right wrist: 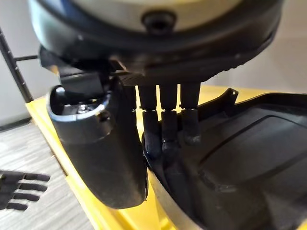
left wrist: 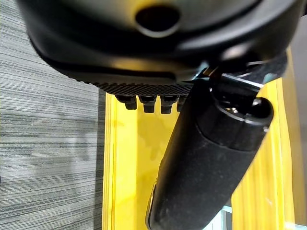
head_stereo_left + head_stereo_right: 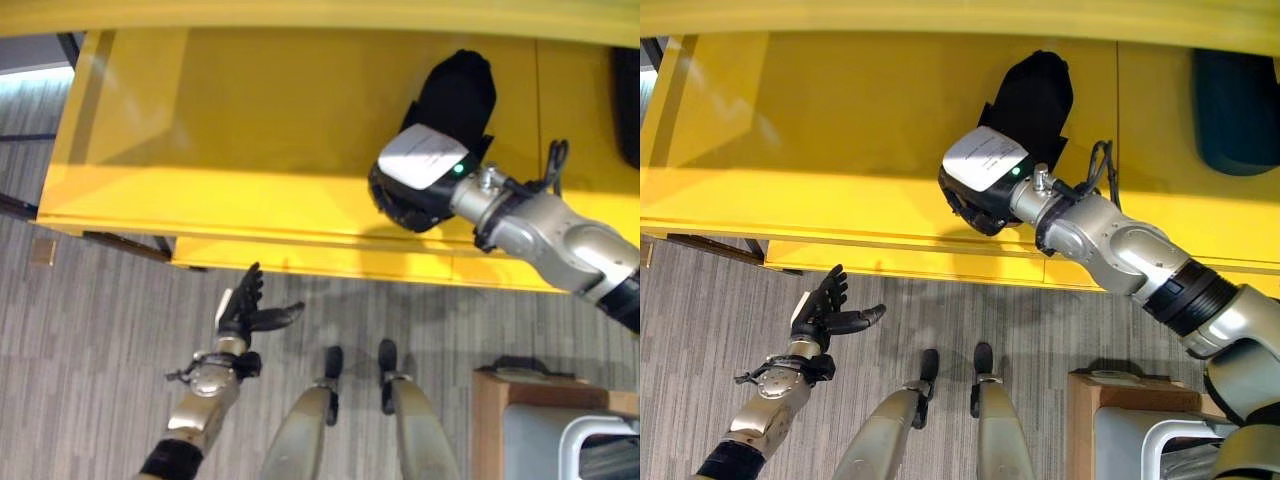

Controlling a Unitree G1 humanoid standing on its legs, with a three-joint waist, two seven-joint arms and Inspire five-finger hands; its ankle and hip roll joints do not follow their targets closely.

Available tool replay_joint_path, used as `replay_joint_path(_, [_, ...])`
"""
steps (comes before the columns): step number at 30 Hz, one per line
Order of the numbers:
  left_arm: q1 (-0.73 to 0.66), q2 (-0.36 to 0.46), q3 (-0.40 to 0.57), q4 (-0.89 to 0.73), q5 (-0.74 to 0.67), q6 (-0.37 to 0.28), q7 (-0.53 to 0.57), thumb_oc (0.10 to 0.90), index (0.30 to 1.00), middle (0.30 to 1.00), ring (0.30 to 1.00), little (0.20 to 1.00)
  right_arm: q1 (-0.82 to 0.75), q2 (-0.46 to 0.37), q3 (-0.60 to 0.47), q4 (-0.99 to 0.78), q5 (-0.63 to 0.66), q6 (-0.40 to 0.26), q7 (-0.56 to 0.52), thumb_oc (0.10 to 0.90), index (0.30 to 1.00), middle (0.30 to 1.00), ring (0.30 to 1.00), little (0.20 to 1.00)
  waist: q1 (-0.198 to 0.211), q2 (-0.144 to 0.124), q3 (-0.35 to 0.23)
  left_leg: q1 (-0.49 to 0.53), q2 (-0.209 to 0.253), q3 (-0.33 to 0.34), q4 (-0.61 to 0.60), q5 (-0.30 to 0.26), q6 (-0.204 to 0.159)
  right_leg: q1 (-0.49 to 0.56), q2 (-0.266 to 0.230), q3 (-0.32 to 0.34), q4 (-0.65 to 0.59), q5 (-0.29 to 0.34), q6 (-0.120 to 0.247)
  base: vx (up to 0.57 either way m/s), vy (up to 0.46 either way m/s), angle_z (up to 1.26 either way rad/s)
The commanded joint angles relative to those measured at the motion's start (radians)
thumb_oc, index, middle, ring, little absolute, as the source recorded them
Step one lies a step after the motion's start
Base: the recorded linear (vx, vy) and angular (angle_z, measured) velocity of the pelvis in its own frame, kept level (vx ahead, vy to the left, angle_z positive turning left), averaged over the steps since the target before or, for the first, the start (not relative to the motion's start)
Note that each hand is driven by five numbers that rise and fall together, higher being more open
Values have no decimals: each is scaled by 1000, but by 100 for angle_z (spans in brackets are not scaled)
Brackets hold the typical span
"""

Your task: Move parts from the plastic box to the shelf.

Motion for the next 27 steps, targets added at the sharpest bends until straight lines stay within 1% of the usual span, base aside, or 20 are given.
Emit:
replay_joint_path(1, [31,59,-3,-82,-26,-75,-8,900,1000,1000,1000,1000,-145,-67,8,-81,-18,-23,-24,400,300,300,300,300,22,-13,-68,-19,61,27,70,-50,-48,19,-23,40,63,-39,33,0,0,0])
replay_joint_path(6, [31,64,-9,-84,-24,-74,-12,900,1000,1000,1000,1000,-166,-105,57,-81,-33,-34,-10,400,300,300,300,300,21,-12,-66,-18,62,26,66,-47,-51,19,-22,39,61,-38,33,0,0,0])
replay_joint_path(10, [29,65,-11,-84,-24,-74,-13,900,1000,1000,1000,1000,-182,-118,86,-81,-50,-39,-1,400,300,300,300,300,21,-12,-66,-19,63,25,65,-45,-52,20,-21,38,56,-37,32,0,0,0])
replay_joint_path(15, [29,73,-11,-85,-22,-74,-13,900,1000,1000,1000,1000,-238,-144,145,-83,-87,-50,3,400,300,300,300,300,19,-14,-67,-18,67,26,60,-42,-56,21,-21,35,53,-36,33,0,0,0])
replay_joint_path(27, [30,76,-9,-86,-23,-74,-13,900,1000,1000,1000,1000,-299,-191,202,-64,-135,-55,-6,400,300,300,300,300,15,-9,-69,-19,68,24,55,-38,-62,19,-20,31,57,-40,34,0,0,0])
